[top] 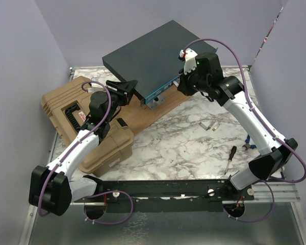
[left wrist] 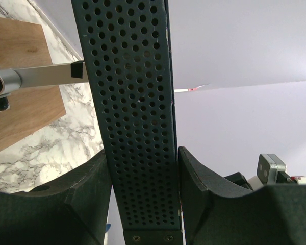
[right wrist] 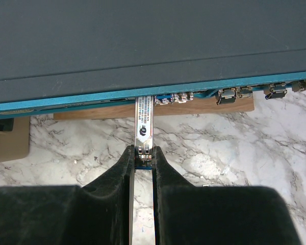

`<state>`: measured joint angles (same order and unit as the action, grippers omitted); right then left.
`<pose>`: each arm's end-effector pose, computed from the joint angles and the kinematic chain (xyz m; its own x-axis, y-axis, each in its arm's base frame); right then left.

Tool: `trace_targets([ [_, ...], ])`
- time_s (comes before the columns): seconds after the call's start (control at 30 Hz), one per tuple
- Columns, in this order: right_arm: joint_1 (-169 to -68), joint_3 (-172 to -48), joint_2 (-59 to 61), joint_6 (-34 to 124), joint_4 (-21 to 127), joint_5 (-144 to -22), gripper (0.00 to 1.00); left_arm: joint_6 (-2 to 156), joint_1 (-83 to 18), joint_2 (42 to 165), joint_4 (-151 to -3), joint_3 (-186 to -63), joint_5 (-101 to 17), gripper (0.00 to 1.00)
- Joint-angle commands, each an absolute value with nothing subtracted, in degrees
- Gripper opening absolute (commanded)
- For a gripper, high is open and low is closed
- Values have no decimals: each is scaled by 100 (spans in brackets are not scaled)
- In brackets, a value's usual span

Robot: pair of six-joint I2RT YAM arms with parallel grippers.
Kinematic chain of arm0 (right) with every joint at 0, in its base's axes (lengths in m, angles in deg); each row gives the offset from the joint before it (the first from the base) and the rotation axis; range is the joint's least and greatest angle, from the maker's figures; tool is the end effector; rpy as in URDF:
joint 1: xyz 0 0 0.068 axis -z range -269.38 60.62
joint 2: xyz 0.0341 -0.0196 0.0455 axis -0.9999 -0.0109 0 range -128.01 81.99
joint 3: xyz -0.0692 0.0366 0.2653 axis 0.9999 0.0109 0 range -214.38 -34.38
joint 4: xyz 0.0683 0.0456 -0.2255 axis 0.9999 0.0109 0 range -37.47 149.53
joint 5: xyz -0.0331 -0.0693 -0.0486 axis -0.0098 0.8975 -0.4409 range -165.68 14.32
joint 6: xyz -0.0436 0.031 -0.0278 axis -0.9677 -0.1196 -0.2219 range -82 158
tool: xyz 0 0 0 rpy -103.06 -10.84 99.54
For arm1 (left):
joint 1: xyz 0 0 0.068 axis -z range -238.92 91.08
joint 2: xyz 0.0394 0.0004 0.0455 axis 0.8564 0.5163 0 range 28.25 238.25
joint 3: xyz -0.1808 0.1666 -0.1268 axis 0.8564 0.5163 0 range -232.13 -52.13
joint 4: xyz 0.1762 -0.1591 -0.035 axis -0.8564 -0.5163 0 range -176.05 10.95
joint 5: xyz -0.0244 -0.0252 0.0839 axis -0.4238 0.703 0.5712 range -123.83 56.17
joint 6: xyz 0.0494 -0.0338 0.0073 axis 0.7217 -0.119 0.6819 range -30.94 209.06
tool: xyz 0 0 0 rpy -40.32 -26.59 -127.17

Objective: Insert the plug into the switch port

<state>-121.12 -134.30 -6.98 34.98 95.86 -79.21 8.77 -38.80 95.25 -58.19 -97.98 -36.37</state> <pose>0.2722 0.1717 0.4189 -0.4248 -0.3247 -0.8451 -0.5926 0.8054 -0.0117 0.2459 -0.0922 0.3354 -0.3805 -0.9093 -0.1683 0.0601 0.1573 -0.9857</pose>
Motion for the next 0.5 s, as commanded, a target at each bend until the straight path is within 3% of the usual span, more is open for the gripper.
trace_targets([
  [0.0,-12066,-13658,-694,3565,9489,-8013,1,1137,-3789,9663,-6013,-9876,-3743,0],
  [0.47,-12066,-13642,-844,3702,9357,-8360,1,1137,-3788,9645,-6011,-9838,-3743,0],
])
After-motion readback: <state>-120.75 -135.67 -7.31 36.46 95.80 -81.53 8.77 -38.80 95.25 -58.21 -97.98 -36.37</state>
